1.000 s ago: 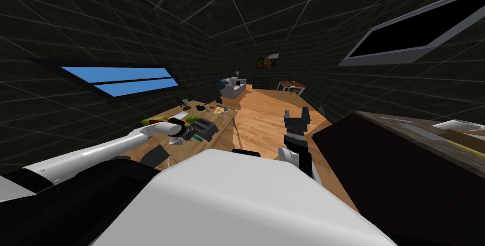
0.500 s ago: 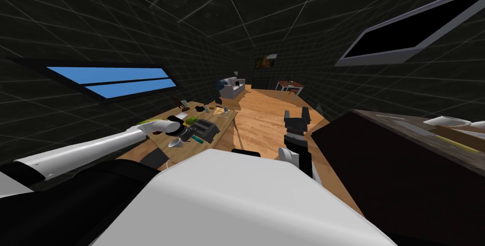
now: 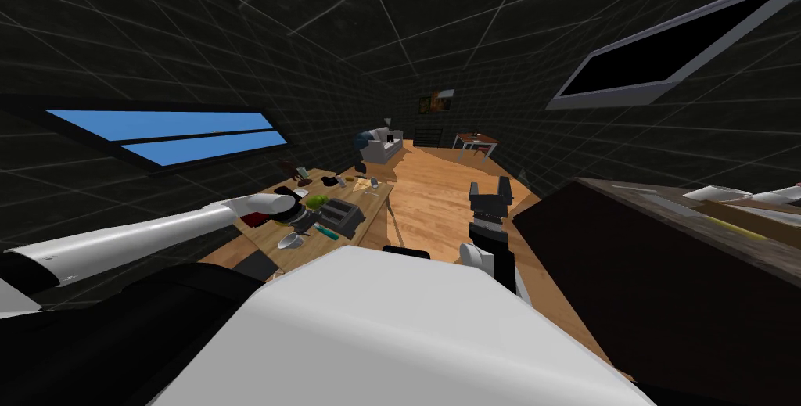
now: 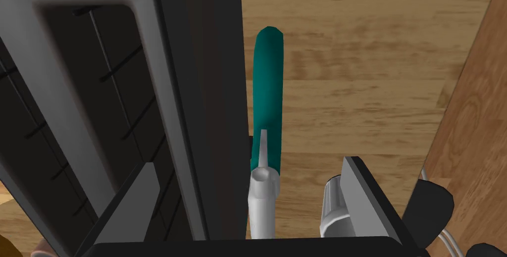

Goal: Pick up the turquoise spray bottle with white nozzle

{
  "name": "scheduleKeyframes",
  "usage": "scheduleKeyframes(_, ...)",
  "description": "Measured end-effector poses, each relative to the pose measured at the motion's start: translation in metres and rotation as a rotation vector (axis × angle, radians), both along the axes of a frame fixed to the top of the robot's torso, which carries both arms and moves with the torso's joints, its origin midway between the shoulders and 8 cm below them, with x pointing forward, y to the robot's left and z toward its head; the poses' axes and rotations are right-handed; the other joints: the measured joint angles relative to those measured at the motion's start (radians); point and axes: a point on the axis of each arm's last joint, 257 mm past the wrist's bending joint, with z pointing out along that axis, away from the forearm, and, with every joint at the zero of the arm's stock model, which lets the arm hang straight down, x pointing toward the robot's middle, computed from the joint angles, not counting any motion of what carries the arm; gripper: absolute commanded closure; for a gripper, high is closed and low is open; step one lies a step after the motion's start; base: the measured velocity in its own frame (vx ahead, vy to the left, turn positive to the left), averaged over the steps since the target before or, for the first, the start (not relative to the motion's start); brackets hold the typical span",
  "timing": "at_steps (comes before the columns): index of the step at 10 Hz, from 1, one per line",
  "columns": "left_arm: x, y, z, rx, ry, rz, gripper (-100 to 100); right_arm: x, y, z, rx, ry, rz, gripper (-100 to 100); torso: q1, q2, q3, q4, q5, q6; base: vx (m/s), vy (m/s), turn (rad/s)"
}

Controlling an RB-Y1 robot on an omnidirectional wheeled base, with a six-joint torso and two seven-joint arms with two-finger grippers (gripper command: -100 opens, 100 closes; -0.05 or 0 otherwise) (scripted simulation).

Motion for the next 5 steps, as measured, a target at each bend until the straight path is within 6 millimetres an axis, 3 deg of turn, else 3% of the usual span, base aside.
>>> scheduleKeyframes(3,-0.0076,-0.0016,0.0079,-0.019,0.041,0.012,-100,0.0,0.0,0.0,0.0,0.0,0.0,0,-0.002,0.001,0.001,0.0,0.0,0.0,-0.006,0.054,-0.028)
scheduleKeyframes(4,-0.008,-0.0017,0.0082,-0.02,0.043,0.012,0,0.0,0.0,0.0,0.0,0.0,0.0,0,-0.004,0.001,0.0,0.0,-0.001,0.0,0.0,0.005,0.001)
scheduleKeyframes(5,-0.0079,-0.0016,0.0081,-0.02,0.043,0.012,-100,0.0,0.0,0.0,0.0,0.0,0.0,0,-0.006,0.001,0.0,0.0,-0.001,0.0,-0.113,0.057,-0.213)
